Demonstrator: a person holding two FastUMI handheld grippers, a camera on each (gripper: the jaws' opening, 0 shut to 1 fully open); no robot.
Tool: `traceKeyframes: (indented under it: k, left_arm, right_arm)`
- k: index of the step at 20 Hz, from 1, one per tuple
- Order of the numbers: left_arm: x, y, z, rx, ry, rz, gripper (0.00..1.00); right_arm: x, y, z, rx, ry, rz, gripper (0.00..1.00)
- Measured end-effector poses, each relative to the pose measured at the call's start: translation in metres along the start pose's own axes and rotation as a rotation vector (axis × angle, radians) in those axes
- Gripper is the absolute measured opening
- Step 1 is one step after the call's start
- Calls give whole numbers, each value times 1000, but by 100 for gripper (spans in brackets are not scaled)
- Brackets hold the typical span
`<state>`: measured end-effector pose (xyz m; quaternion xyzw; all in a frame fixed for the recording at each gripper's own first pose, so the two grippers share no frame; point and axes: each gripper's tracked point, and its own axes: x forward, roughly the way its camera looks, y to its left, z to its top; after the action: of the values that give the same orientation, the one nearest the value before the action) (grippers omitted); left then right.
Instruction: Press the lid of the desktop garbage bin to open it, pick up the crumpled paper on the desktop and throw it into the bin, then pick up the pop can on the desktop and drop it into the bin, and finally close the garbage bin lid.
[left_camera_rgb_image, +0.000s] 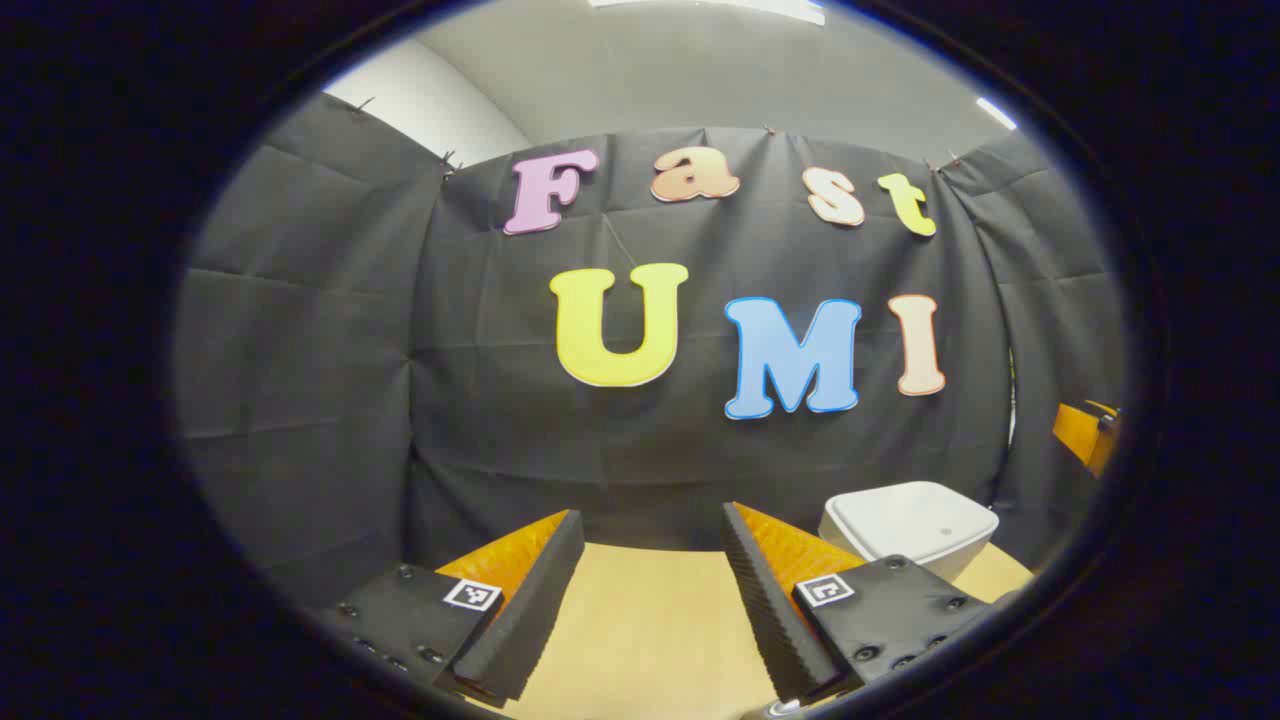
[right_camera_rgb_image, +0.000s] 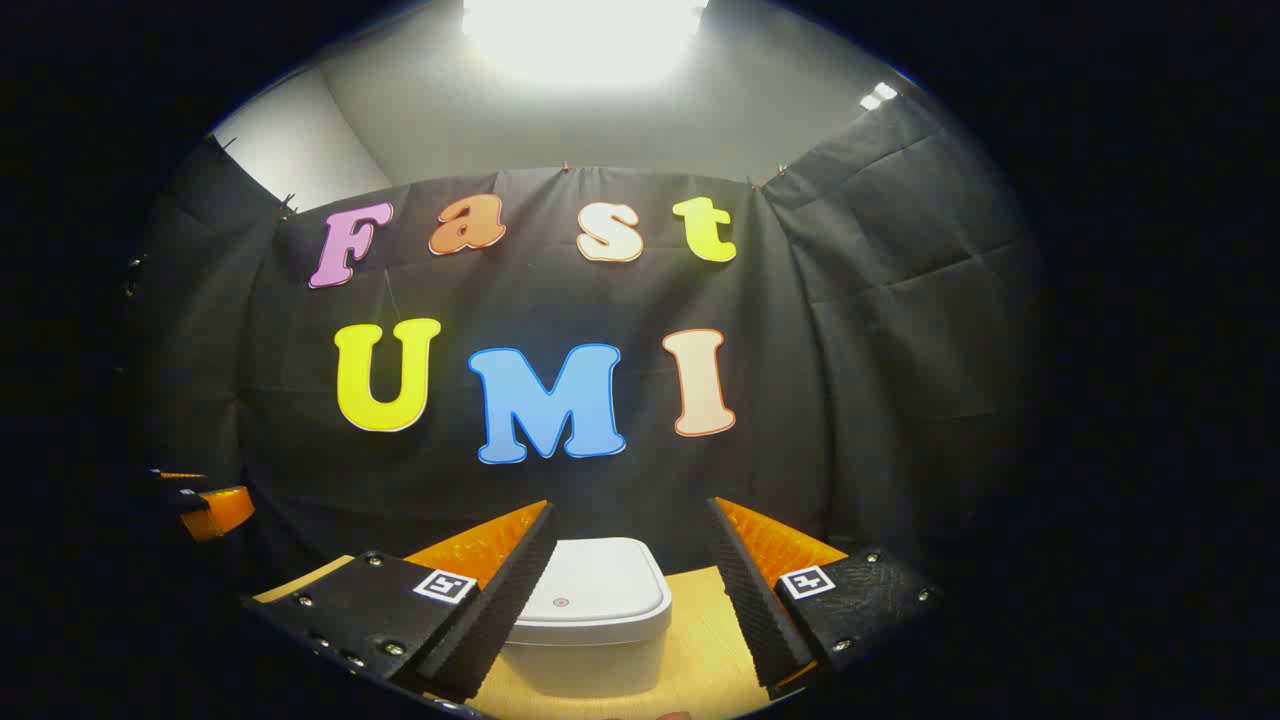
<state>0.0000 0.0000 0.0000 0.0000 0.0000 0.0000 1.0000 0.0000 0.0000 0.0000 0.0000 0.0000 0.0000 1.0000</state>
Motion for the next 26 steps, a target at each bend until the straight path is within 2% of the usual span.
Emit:
traceKeyframes:
  k: [4, 7, 8, 12, 17, 19, 20, 21, 22, 23, 24, 25, 26]
  left_arm:
    - [0, -27, -1, -30, 7, -63, 92]
    - [1, -27, -2, -31, 13, -57, 74]
    - [1, -27, -2, -30, 14, -54, 90]
    - [0, -25, 2, 1, 10, -37, 90]
    - [-4, -29, -3, -7, 17, -29, 90]
    - [-5, -31, -2, -3, 14, -28, 90]
    - [-5, -33, 0, 2, 13, -29, 83]
    - [-5, -34, 0, 6, 12, -29, 84]
    - [-4, -35, 0, 8, 12, -30, 85]
    - [-2, -37, -2, 8, 16, -32, 85]
    - [-1, -37, -3, 9, 17, -32, 86]
    - [0, -37, -3, 11, 18, -30, 87]
    - [0, -36, -4, 11, 20, -28, 88]
  right_arm:
    - [0, 6, 7, 18, -14, 18, 95]
    - [1, 5, 7, 18, -4, 19, 95]
    - [1, 7, 3, 16, 10, 23, 95]
    - [5, 18, -7, 14, 57, 57, 95]
    - [9, 20, -11, 15, 100, 93, 95]
    - [8, 21, -13, 14, 113, 103, 92]
    - [9, 21, -18, 8, 131, 102, 88]
    - [9, 21, -22, 1, 154, 101, 76]
    - [8, 27, -27, 5, 177, 126, 49]
    - [12, 20, -32, 1, 194, 97, 53]
    - [12, 21, -36, 8, 200, 104, 25]
    - [10, 26, -35, 13, 212, 116, 9]
    - [10, 28, -38, 11, 220, 124, 11]
